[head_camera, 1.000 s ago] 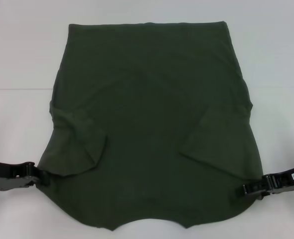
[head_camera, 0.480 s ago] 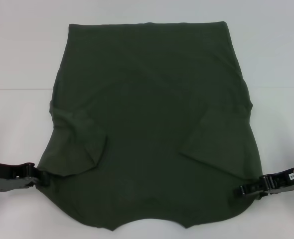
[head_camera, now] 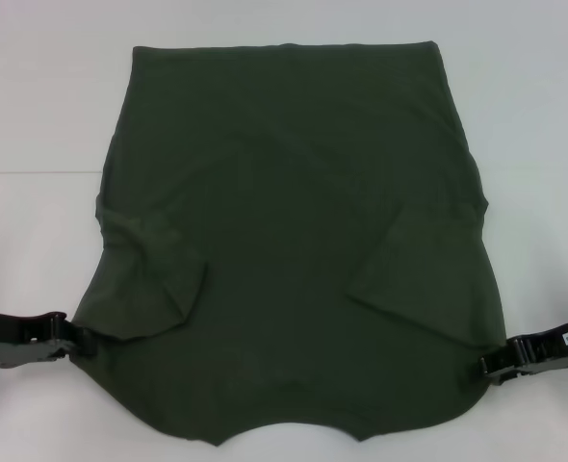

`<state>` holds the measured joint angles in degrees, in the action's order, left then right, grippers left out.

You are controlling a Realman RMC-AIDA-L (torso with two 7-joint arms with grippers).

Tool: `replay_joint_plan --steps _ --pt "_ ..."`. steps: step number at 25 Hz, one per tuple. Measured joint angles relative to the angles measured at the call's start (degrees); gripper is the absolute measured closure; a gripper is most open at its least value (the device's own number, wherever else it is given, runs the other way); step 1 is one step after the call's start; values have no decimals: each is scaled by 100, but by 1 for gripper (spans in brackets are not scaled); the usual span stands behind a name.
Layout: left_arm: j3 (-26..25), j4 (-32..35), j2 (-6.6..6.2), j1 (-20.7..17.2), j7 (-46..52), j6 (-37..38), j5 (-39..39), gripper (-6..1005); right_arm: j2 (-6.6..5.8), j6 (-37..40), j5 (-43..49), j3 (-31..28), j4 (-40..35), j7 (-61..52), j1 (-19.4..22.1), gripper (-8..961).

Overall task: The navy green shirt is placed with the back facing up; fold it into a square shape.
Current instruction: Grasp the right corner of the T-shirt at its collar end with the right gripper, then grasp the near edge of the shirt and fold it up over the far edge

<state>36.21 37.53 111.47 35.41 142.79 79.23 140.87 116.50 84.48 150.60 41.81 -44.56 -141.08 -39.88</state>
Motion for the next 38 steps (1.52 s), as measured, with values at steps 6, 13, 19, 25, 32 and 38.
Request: replay_joint_plan --steps 6,13,19,25,32,38 --pt "0 0 -3 -1 -18 -6 -23 940 1 -3 56 44 -1 -30 -24 568" --pt "0 0 -3 1 -46 -5 -25 941 4 -3 57 47 -1 -33 -22 726" --pt "0 0 -3 10 -80 -5 -26 941 4 -8 57 110 -1 -33 -20 895" --pt "0 0 0 25 -90 10 -41 940 -11 -7 56 118 0 6 -58 892" --pt "0 0 -12 48 -158 130 -42 940 -81 187 22 115 -91 94 -79 889" --pt "0 9 -93 84 -275 424 -42 939 -106 670 42 116 -310 232 -68 886"
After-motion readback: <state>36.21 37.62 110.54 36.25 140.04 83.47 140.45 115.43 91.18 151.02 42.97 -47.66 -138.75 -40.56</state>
